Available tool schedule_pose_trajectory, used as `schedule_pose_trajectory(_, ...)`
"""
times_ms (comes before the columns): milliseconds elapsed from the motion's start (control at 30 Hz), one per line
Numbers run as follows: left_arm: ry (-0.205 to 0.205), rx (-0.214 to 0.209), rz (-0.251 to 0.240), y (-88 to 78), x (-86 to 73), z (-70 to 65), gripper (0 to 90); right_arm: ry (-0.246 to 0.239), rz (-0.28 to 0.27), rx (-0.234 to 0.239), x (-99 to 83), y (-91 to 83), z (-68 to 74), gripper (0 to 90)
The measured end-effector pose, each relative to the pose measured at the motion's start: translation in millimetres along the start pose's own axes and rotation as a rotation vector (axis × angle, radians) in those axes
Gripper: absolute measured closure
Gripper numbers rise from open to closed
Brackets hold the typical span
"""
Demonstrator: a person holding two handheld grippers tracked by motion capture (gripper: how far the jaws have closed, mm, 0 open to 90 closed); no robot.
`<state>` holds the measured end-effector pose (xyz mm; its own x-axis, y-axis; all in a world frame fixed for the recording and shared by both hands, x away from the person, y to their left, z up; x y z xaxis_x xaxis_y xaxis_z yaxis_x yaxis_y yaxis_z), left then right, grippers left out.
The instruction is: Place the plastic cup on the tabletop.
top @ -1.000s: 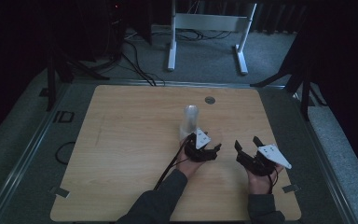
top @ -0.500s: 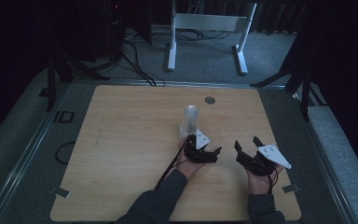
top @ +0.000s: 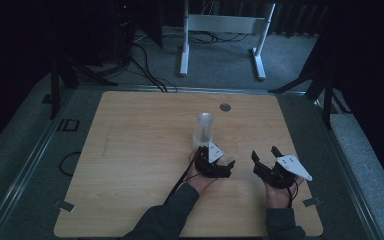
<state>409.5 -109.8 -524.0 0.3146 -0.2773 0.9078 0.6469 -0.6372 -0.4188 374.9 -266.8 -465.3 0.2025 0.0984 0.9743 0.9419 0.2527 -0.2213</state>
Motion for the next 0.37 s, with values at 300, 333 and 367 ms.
schedule_pose_trajectory(300,0.004,-0.002,0.007,-8.2,-6.3,0.4,12.7,-0.001,0.0,0.002,0.0,0.3,0.6,25.0)
schedule_pose_trajectory(333,0.005,0.001,0.009,-10.9,-8.0,0.7,12.7,-0.001,0.0,0.001,-0.1,0.3,0.3,25.0)
schedule_pose_trajectory(367,0.003,-0.003,0.011,-12.9,-9.3,0.7,12.7,0.001,0.0,-0.001,0.0,0.3,-0.4,25.0)
Point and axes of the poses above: each handheld gripper's, and its own axes: y roughly forward along the jaws, x roughly out of its top, z roughly to its left, the point moved 8 cm from there along y, roughly forward along the jaws, and after that the axes turned 2 degrees about -y, right-handed, at the moved point
